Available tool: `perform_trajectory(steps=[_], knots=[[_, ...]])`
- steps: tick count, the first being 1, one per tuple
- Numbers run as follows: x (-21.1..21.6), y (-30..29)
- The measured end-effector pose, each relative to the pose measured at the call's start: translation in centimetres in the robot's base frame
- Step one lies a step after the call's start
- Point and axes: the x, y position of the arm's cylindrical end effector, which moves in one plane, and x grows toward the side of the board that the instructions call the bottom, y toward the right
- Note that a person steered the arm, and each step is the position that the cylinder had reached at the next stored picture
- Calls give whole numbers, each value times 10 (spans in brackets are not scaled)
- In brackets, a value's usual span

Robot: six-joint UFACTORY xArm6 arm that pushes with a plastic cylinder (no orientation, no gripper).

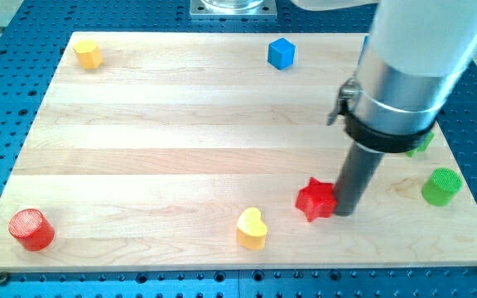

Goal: Move the red star top left side of the yellow heart

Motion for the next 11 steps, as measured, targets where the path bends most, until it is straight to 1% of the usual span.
perform_trajectory(steps=[1, 2, 4, 5, 6, 7, 8, 9, 10, 11], knots=[[0, -41], [3, -43], [61, -43], [61, -48], [37, -57], [-11, -68], [-44, -93], [-64, -121], [-93, -124], [-149, -139]])
